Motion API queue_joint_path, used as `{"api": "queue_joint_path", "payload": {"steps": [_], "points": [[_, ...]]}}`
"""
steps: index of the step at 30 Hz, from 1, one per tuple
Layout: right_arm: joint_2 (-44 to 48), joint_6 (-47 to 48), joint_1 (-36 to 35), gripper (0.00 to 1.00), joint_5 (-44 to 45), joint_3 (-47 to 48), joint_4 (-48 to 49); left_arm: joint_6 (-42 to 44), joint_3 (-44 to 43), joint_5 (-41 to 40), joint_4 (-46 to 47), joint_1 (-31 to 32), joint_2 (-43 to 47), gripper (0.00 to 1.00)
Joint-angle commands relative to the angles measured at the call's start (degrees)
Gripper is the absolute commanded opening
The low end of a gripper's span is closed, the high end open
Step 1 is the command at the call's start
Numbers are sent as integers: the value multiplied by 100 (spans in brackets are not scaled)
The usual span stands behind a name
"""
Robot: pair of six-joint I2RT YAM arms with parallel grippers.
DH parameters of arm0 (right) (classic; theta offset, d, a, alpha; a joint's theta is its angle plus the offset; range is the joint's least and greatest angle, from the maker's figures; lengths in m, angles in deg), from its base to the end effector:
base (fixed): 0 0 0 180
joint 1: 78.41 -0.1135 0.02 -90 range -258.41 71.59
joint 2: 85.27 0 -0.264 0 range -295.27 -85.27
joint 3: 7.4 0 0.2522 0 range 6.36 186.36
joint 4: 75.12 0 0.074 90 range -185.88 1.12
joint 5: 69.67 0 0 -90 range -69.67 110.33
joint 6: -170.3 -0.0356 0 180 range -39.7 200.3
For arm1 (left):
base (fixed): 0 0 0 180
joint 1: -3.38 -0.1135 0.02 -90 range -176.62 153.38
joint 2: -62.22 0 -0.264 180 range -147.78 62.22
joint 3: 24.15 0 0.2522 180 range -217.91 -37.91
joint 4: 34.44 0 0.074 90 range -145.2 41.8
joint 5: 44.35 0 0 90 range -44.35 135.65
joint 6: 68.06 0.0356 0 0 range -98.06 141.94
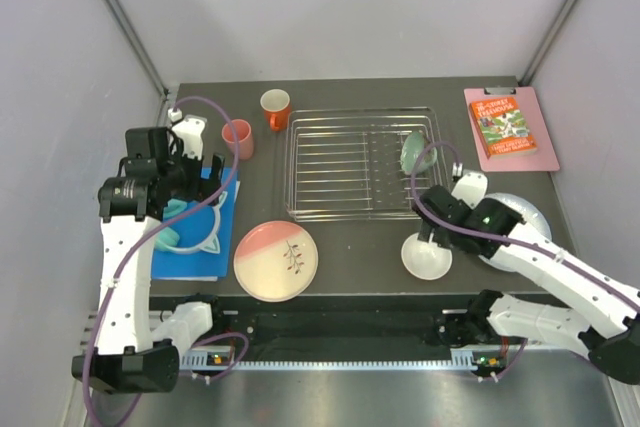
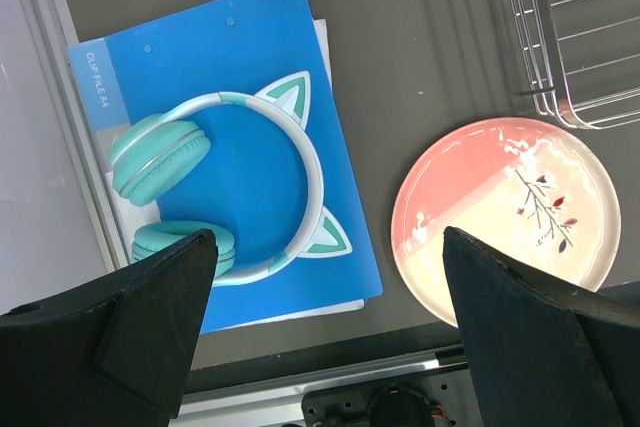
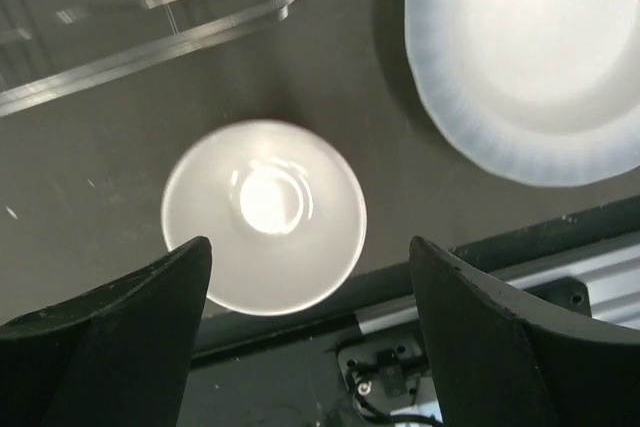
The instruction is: Load the mixed dishes into the dish rack
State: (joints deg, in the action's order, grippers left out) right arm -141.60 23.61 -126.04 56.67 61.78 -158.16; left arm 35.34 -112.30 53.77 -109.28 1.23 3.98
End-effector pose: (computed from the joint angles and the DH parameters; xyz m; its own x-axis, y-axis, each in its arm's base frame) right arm 0.1196 0.0998 0.2927 -0.7324 0.1959 -0.6520 0.2774 0.9605 -0.0229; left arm 0.1771 0.0016 0.3866 -0.6720 0.2044 -0.7118 0.2246 0.9721 0.0670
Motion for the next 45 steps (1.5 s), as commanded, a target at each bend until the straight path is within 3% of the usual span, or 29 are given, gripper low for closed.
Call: {"api": "queue_joint_path", "payload": {"steps": [1, 7, 14, 28, 34, 40, 45], "points": [[-158, -325, -62, 79, -1145, -696, 238, -58, -32, 85, 263, -13, -3, 99], [-106, -563, -53, 76, -1515, -1402, 248, -5, -14, -3, 246, -13, 67, 99], [-404, -703, -61, 76, -1182, -1289, 335, -5, 47, 5, 254, -5, 111, 99], [-1740, -669, -44, 74, -1190, -1499, 1803, 215, 83, -258, 210, -13, 243, 99], [-1749, 420, -167, 64, -1638, -1613, 2840, 197, 39, -232, 281, -5, 164, 99], [-1978, 720, -536, 60, -1779, -1569, 2902, 39, -32, -144, 386, -13, 23, 99], [-1916, 764, -536, 35, -1718, -1675, 2981, 21, -14, -153, 404, -13, -21, 99]]}}
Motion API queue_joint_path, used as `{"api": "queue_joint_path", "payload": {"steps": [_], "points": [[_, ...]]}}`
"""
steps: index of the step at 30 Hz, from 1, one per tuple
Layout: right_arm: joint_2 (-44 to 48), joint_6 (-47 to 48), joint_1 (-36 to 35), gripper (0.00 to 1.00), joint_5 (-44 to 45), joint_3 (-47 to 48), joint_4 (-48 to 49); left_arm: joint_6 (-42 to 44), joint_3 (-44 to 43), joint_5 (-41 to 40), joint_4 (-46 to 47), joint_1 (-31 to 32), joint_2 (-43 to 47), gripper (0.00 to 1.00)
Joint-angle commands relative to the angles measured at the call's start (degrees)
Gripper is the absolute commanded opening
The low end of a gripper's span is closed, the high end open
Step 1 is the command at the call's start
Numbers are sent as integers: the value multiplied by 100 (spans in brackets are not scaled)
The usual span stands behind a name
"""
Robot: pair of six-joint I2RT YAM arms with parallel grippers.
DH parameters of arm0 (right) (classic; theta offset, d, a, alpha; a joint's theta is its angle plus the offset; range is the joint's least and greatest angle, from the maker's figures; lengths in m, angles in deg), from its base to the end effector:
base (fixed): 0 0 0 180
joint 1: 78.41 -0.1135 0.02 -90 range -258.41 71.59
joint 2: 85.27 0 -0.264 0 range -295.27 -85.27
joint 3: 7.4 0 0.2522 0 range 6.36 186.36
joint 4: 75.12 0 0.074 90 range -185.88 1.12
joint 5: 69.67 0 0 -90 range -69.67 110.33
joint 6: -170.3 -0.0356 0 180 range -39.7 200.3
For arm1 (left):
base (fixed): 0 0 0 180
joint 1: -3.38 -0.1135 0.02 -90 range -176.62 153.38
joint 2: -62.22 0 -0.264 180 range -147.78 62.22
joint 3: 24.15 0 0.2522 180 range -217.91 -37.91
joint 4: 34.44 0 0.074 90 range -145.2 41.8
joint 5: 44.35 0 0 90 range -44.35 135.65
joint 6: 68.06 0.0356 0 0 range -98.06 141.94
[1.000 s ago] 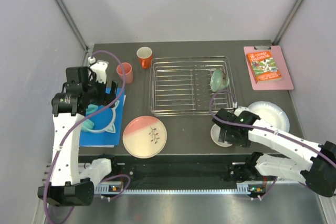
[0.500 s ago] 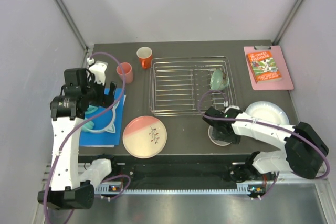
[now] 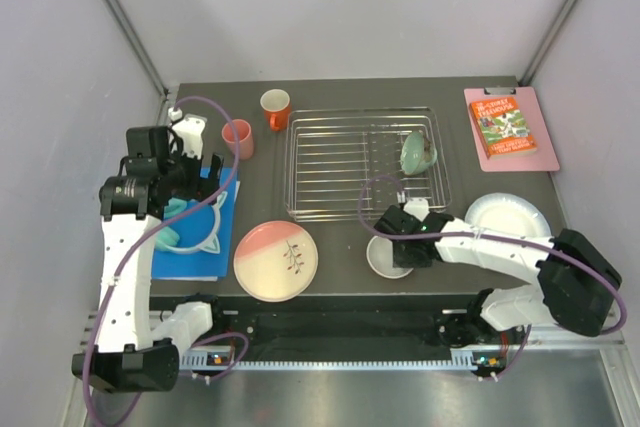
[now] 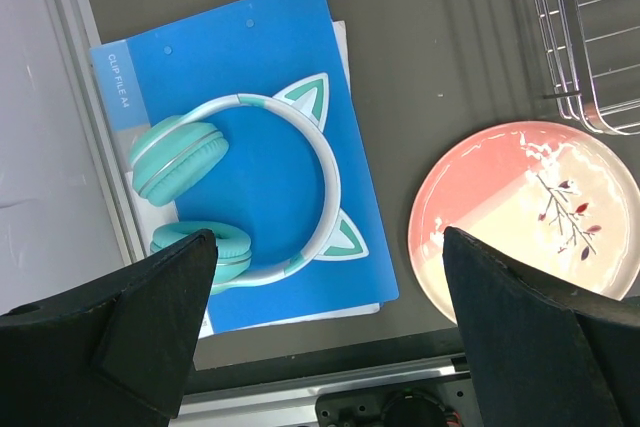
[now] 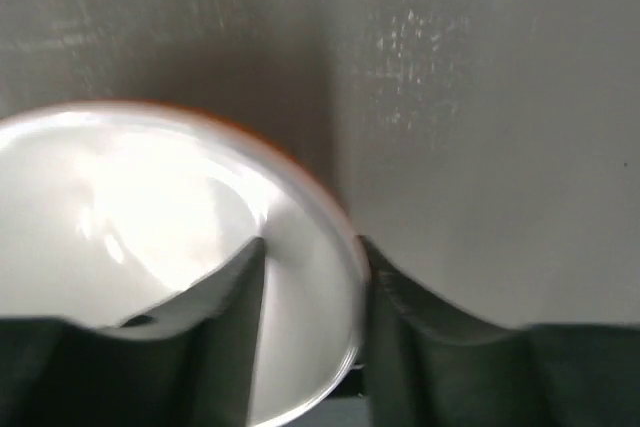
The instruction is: Load the mixed dishes into the dish rack
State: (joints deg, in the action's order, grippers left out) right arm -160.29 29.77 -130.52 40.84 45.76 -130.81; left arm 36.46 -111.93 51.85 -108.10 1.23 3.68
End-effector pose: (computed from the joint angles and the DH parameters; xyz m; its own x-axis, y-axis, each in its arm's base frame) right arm 0.1382 0.1573 0.1698 -0.9160 0.0002 -0.4012 0.0226 0.9984 -0.0511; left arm 0.1804 0.0029 0.3853 -0.6671 0.2244 -0.7104 0.2139 0.9711 0.1059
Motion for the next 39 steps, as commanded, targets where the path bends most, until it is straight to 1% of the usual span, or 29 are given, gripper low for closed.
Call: {"api": "queue_joint_path", "payload": {"steps": [1, 2, 4, 5, 8, 10, 13, 14, 15, 16, 17, 19, 20, 21, 22, 23, 25, 28, 29, 35, 39], "points": [[-56, 165, -88, 31, -127, -90, 256, -81, -51, 13, 303, -5, 10, 99], [-65, 148, -88, 24, -126, -125, 282, -90, -51, 4, 312, -13, 18, 99], [-83, 139, -97, 18, -109, -160, 317, -99, -51, -13, 312, -13, -8, 99], [-74, 148, -106, 11, -65, -169, 309, -99, -51, 4, 303, -13, 1, 99], [5, 130, -167, 0, 110, -143, 151, -81, -25, -13, 338, -13, -8, 99], [137, 69, -263, 0, 312, -47, -33, -73, -16, -5, 356, -13, -43, 99], [330, -123, -719, 0, 1023, 471, -779, -46, 1, 4, 382, -13, -87, 99], [322, -238, -1017, 0, 1564, 942, -1399, -64, 1, 4, 391, -13, -96, 99], [235, -343, -1185, 0, 1848, 1234, -1736, -55, 10, 4, 426, -13, -105, 99], [156, -562, -1352, 0, 2095, 1837, -2366, -46, 10, -4, 426, -13, -139, 99], [68, -625, -1597, 0, 2471, 2157, -2633, -37, 19, 4, 453, -5, -140, 99], [-231, -730, -1757, 0, 2807, 2772, -3152, -37, 28, 30, 462, -13, -183, 99], [-345, -809, -1810, 0, 3183, 3375, -3685, -37, 28, 39, 470, -5, -201, 99], [-572, -871, -1811, 0, 3422, 3651, -3899, -55, 37, 48, 479, -4, -201, 99], [-627, -497, -1811, 0, 3651, 3863, -3928, -46, 45, 57, 479, -4, -201, 99], [-636, -372, -1802, 0, 3853, 4117, -3919, -46, 54, 57, 488, -13, -193, 99], [-654, -126, -1671, 0, 4039, 4269, -3919, -37, 98, 57, 514, -5, -166, 99], [-698, 103, -1100, 0, 4407, 4243, -3919, -11, 133, 40, 488, -4, -122, 99], [-715, 156, -751, 0, 4626, 4199, -3919, -2, 142, 22, 479, -13, -105, 99], [-1014, 420, 331, 0, 5725, 4120, -3910, 86, 177, -31, 427, -13, -43, 99], [-1242, 359, 518, 0, 5911, 4173, -3901, 94, 133, -13, 400, -13, -17, 99]]}}
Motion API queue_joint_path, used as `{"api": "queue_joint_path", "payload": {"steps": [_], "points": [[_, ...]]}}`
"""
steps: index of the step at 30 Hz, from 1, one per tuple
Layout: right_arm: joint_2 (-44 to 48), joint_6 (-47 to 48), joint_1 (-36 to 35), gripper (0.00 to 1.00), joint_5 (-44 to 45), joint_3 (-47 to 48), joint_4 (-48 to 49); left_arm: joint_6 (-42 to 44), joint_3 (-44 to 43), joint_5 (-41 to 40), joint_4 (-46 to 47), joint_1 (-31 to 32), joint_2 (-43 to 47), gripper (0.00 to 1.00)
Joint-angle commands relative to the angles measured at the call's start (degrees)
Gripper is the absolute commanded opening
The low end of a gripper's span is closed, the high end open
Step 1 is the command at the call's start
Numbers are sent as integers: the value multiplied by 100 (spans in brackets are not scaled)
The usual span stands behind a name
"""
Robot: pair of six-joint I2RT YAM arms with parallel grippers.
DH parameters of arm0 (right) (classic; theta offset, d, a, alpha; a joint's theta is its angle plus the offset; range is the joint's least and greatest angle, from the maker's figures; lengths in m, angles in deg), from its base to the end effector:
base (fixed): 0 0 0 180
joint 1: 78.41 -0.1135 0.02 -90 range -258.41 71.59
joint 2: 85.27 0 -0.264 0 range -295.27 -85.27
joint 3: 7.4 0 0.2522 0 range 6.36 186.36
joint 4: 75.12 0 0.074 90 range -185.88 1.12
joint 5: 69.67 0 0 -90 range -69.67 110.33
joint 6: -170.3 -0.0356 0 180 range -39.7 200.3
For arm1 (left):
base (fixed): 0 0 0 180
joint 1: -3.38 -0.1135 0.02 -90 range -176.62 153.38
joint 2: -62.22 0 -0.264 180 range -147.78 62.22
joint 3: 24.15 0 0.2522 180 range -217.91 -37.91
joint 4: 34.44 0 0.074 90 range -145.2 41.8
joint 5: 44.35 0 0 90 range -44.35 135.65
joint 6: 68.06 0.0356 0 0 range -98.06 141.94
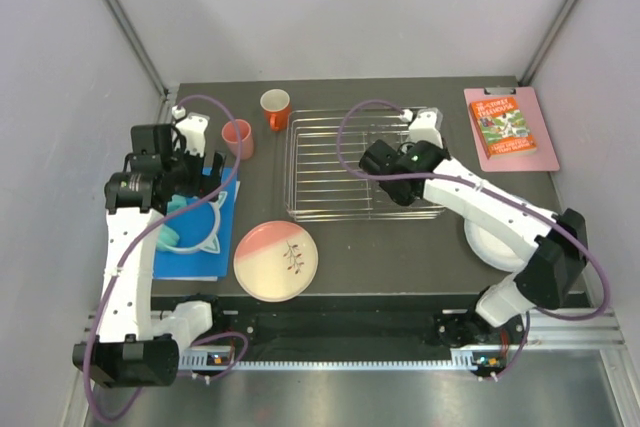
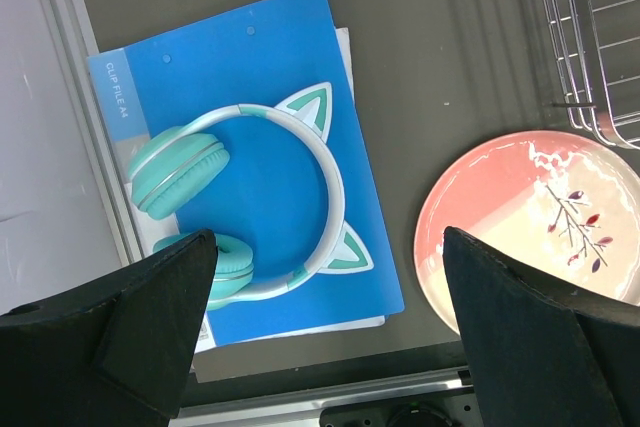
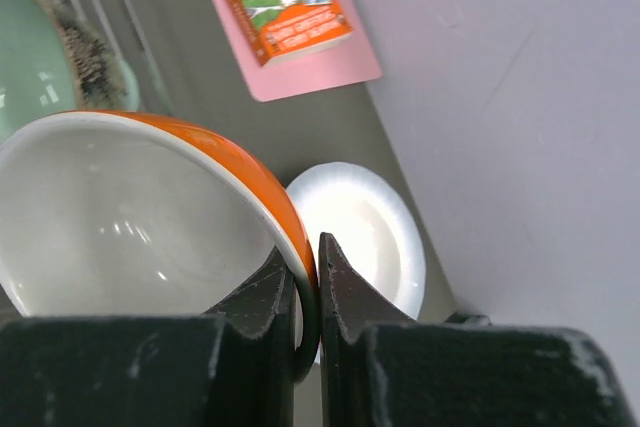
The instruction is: Load the mixed dishes into the dish rack
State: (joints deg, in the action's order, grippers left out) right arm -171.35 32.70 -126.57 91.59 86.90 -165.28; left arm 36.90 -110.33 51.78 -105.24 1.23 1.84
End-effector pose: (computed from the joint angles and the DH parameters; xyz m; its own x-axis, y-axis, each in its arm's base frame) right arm 0.2009 0.1739 0.3283 -0.5567 -0.2661 -0.7869 0.3860 0.7559 -0.5287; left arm 0.1939 0.0035 0.3754 -0.6728 0.2316 -0.7026 0.2193 0.9695 0.1096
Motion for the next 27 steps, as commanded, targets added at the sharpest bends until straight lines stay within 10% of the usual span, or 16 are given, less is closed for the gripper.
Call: {"api": "queue_joint_path", "payload": {"steps": [1, 27], "points": [[-180, 49, 132, 0, 863, 42, -455, 42, -26, 2, 105, -13, 167, 99], [-2404, -663, 176, 0, 1162, -407, -472, 253, 35, -15, 43, -13, 193, 99]]}}
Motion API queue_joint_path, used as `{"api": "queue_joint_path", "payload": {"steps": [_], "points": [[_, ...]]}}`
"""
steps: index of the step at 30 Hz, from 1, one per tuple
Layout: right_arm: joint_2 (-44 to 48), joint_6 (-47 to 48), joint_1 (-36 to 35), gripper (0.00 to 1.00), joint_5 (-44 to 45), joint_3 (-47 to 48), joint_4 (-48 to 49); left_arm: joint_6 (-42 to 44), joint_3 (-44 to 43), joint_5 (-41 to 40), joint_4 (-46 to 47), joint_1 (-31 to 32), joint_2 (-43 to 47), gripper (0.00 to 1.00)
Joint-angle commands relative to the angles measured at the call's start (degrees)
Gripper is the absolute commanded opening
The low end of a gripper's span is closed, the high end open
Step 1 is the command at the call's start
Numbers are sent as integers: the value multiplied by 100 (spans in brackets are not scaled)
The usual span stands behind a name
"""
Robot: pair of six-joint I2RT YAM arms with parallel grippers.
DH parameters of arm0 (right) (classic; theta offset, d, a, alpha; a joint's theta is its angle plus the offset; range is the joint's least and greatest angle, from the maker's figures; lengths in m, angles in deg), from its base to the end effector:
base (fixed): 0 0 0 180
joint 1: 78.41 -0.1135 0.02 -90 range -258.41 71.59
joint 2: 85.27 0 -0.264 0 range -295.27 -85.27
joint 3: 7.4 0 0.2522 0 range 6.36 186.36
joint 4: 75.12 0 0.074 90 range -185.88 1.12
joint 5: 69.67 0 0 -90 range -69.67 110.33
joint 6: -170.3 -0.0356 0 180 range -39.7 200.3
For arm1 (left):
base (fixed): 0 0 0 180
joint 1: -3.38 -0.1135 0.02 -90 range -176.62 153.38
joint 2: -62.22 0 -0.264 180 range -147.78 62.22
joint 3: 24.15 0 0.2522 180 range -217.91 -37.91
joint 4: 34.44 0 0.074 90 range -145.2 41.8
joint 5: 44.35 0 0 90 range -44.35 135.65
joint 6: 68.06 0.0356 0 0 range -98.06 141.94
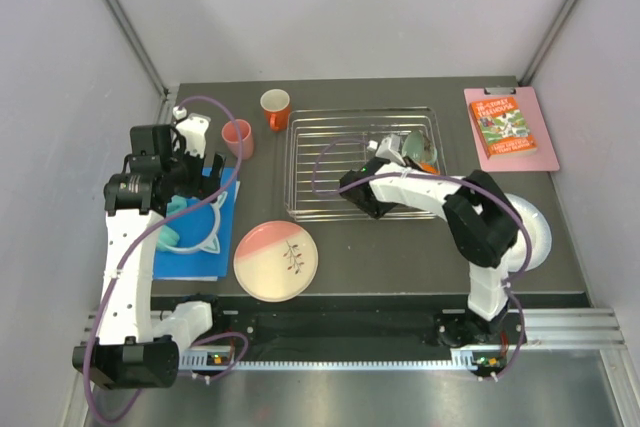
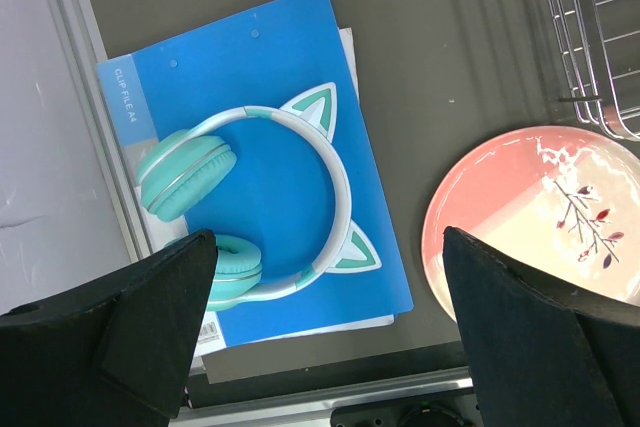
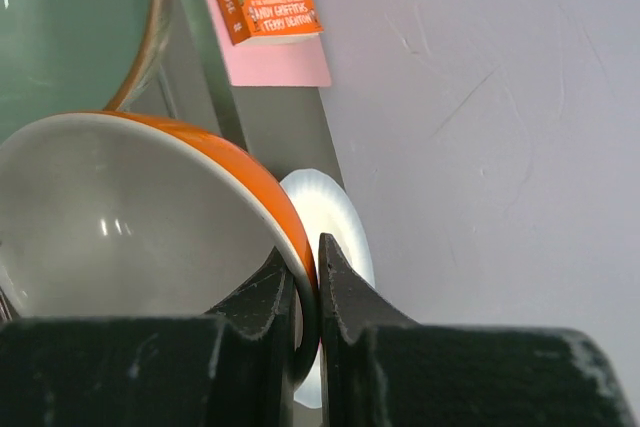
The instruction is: Load the mixed dishes into the dish rack
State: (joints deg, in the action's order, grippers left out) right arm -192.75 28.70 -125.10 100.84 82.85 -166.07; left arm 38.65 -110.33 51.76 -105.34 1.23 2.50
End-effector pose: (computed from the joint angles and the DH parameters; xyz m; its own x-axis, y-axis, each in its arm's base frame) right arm 0.2418 0.2053 0.2147 -0.6643 -0.5163 -0.5406 0.3051 0.4730 -0.8266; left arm 0.1908 0.0034 0.3773 -0.6590 0.2614 -0.7053 0.2382 0.9619 0.1339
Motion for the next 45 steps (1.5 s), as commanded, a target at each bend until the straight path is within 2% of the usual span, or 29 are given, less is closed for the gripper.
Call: {"api": "queue_joint_path", "payload": {"steps": [1, 4, 6, 9, 10, 13, 14, 21, 25, 28, 29, 30, 31, 32, 33, 34, 39, 42, 45], "points": [[-317, -281, 29, 0, 194, 15, -394, 69, 35, -13, 46, -13, 119, 99], [-388, -325, 20, 0, 114, 33, -394, 52, 9, -31, 45, -13, 75, 99], [-370, -343, 38, 6, 62, 42, -385, 43, -26, -31, 54, -13, 49, 99], [-344, -360, 47, 31, -79, 50, -376, 34, -70, -40, 37, -13, 22, 99], [-352, -369, 47, 48, -184, 50, -376, 34, -96, -48, 28, -5, 14, 99], [-318, -448, 38, 70, -246, 24, -385, 8, -123, -40, 19, -13, -13, 99], [-291, -483, 47, 73, -264, 15, -393, 8, -123, -31, 19, -13, -30, 99], [604, -562, 12, 79, -545, 251, -394, -71, -149, 13, 19, -4, -110, 99], [1569, -659, -6, 80, -1219, 796, -271, -80, -211, 4, 37, -13, -162, 99], [2359, -90, -23, 80, -1809, 939, 763, -176, -298, -5, 54, -13, -224, 99], [2624, 478, -15, 80, -2063, 668, 1715, -238, -334, 4, 46, -13, -233, 99], [3201, 736, -15, 86, -2570, 431, 2264, -256, -360, 39, 37, -5, -250, 99], [3512, 1321, -6, 87, -2845, 159, 2826, -299, -369, 57, 37, -13, -250, 99], [3828, 1675, 37, 88, -3126, -497, 4128, -309, -360, 66, 37, -13, -242, 99], [4275, 1818, 177, 93, -3547, -738, 4516, -317, -334, 66, 37, -13, -224, 99], [4401, 1689, 309, 94, -3708, -897, 4685, -352, -299, 66, 45, -13, -172, 99], [4543, 1327, 1354, 91, -4561, -1320, 4616, -353, -79, 145, 72, -22, 4, 99], [4604, 1371, 1400, 89, -4318, -1444, 4538, -388, -70, 338, 28, -5, 40, 99], [4631, 697, 1689, 89, -3667, -1391, 3679, -423, -18, 592, 10, -5, -13, 98]]}}
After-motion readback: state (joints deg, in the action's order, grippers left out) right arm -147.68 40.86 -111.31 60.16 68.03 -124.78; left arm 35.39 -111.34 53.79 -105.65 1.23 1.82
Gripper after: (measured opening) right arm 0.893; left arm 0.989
